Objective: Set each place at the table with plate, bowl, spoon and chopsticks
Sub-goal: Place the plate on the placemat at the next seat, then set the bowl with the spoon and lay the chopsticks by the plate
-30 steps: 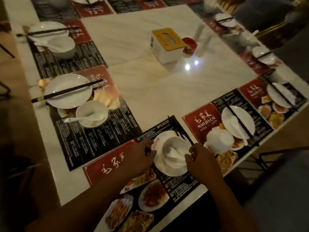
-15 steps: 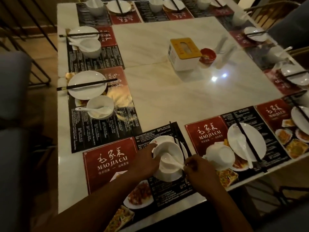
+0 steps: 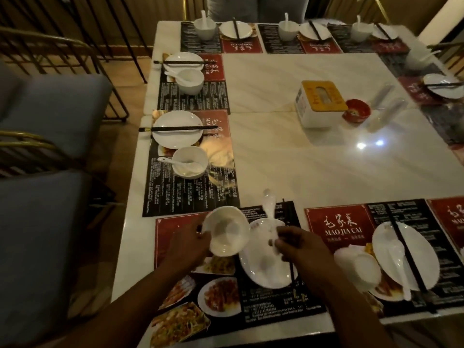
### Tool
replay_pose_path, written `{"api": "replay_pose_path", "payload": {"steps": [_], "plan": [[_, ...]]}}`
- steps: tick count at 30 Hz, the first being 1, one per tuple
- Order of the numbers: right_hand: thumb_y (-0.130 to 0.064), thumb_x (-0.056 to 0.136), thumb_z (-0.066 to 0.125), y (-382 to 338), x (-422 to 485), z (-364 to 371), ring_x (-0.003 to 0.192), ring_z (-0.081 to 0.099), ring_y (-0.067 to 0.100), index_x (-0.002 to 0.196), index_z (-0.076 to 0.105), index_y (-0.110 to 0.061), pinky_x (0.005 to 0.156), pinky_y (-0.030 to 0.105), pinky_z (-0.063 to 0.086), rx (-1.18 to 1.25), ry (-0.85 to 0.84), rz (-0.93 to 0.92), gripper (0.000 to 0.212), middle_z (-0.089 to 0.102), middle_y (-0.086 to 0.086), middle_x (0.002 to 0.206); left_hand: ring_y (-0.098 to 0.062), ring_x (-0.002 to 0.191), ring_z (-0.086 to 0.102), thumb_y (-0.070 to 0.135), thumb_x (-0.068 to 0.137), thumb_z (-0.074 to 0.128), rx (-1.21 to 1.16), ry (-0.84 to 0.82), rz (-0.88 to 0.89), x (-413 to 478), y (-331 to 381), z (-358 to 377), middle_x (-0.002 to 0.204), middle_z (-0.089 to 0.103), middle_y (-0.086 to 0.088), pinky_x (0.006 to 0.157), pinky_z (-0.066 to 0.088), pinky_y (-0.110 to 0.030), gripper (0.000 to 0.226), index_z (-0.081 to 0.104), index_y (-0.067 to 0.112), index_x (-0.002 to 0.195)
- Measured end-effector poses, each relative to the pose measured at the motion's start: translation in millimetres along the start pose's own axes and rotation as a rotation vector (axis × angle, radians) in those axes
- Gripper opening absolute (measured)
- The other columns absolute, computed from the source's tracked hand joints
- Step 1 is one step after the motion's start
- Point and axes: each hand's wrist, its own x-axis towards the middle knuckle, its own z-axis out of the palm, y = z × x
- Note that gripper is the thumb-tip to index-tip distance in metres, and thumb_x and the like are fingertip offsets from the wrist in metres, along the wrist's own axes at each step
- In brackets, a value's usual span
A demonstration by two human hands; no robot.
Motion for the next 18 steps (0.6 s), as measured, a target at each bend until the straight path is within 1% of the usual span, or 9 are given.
{"api": "replay_pose_path", "payload": {"steps": [2, 4, 6, 8, 10, 13, 14, 16, 18], "plan": [[0.001, 0.088, 0.068, 0.6, 21.7, 30.8, 0.092, 0.073, 0.021, 0.099, 0.074, -0.019, 0.075, 0.034, 0.060, -0.049, -0.018, 0.010, 0.023, 0.077, 0.001, 0.090, -0.016, 0.102, 0.064, 0.021, 0.092, 0.064, 0.023, 0.150, -0.025, -0.3, -11.2, -22.3, 0.114, 0.065, 0.005, 0.085, 0.054, -0.036, 0.040, 0.058, 0.033, 0.130], [0.000, 0.084, 0.071, 3.4, 44.2, 60.4, 0.087, 0.073, 0.022, 0.092, 0.075, -0.019, 0.079, 0.043, 0.062, -0.146, -0.042, 0.013, 0.021, 0.077, 0.003, 0.087, -0.018, 0.103, 0.061, 0.018, 0.090, 0.063, 0.060, 0.290, -0.056, 1.9, -18.2, -38.7, 0.114, 0.066, 0.001, 0.086, 0.050, -0.034, 0.042, 0.061, 0.031, 0.130], [-0.004, 0.081, 0.072, 5.8, 64.1, 85.4, 0.083, 0.073, 0.022, 0.086, 0.074, -0.021, 0.080, 0.048, 0.061, -0.289, -0.068, 0.000, 0.018, 0.075, 0.003, 0.084, -0.022, 0.102, 0.062, 0.017, 0.089, 0.063, 0.045, 0.348, -0.099, 7.0, -22.5, -49.3, 0.114, 0.068, -0.003, 0.088, 0.054, -0.040, 0.041, 0.062, 0.029, 0.128], [-0.008, 0.080, 0.072, 9.2, 81.0, 104.5, 0.084, 0.071, 0.021, 0.091, 0.075, -0.017, 0.082, 0.046, 0.060, -0.443, -0.078, -0.037, 0.014, 0.075, 0.003, 0.086, -0.025, 0.100, 0.063, 0.016, 0.089, 0.062, 0.017, 0.365, -0.129, 12.5, -26.2, -55.0, 0.113, 0.068, -0.005, 0.088, 0.057, -0.047, 0.041, 0.062, 0.030, 0.128], [-0.012, 0.082, 0.070, 9.0, 90.6, 117.9, 0.089, 0.069, 0.023, 0.094, 0.073, -0.013, 0.083, 0.041, 0.058, -0.561, -0.061, -0.065, 0.013, 0.074, 0.005, 0.092, -0.026, 0.100, 0.063, 0.016, 0.089, 0.062, 0.001, 0.372, -0.143, 17.8, -29.7, -58.1, 0.115, 0.067, -0.005, 0.088, 0.056, -0.047, 0.042, 0.062, 0.029, 0.129], [-0.017, 0.083, 0.069, 6.0, 98.0, 128.8, 0.090, 0.068, 0.023, 0.084, 0.070, -0.019, 0.083, 0.037, 0.057, -0.621, -0.060, -0.077, 0.002, 0.074, 0.006, 0.093, -0.028, 0.105, 0.061, 0.017, 0.091, 0.062, -0.006, 0.361, -0.151, 27.4, -34.4, -60.8, 0.121, 0.065, -0.007, 0.091, 0.055, -0.048, 0.045, 0.059, 0.027, 0.134], [-0.017, 0.083, 0.070, 6.4, 100.8, 130.7, 0.091, 0.068, 0.024, 0.081, 0.069, -0.020, 0.083, 0.037, 0.056, -0.633, -0.053, -0.081, 0.004, 0.074, 0.006, 0.093, -0.028, 0.107, 0.061, 0.016, 0.091, 0.062, -0.014, 0.352, -0.160, 30.9, -35.9, -61.1, 0.123, 0.064, -0.008, 0.092, 0.054, -0.048, 0.046, 0.057, 0.026, 0.136], [-0.016, 0.084, 0.069, 6.6, 105.1, 133.1, 0.093, 0.068, 0.024, 0.086, 0.069, -0.016, 0.084, 0.035, 0.055, -0.666, -0.028, -0.087, 0.002, 0.073, 0.007, 0.096, -0.026, 0.106, 0.059, 0.015, 0.092, 0.063, -0.033, 0.334, -0.168, 36.8, -37.2, -61.3, 0.124, 0.063, -0.009, 0.092, 0.054, -0.046, 0.047, 0.055, 0.024, 0.138], [-0.015, 0.086, 0.068, 6.5, 106.7, 135.2, 0.094, 0.067, 0.022, 0.094, 0.071, -0.012, 0.084, 0.034, 0.054, -0.669, -0.010, -0.087, 0.009, 0.072, 0.007, 0.099, -0.022, 0.103, 0.057, 0.015, 0.092, 0.063, -0.030, 0.315, -0.156, 40.6, -38.6, -61.3, 0.125, 0.063, -0.009, 0.091, 0.053, -0.043, 0.047, 0.055, 0.024, 0.138]]}}
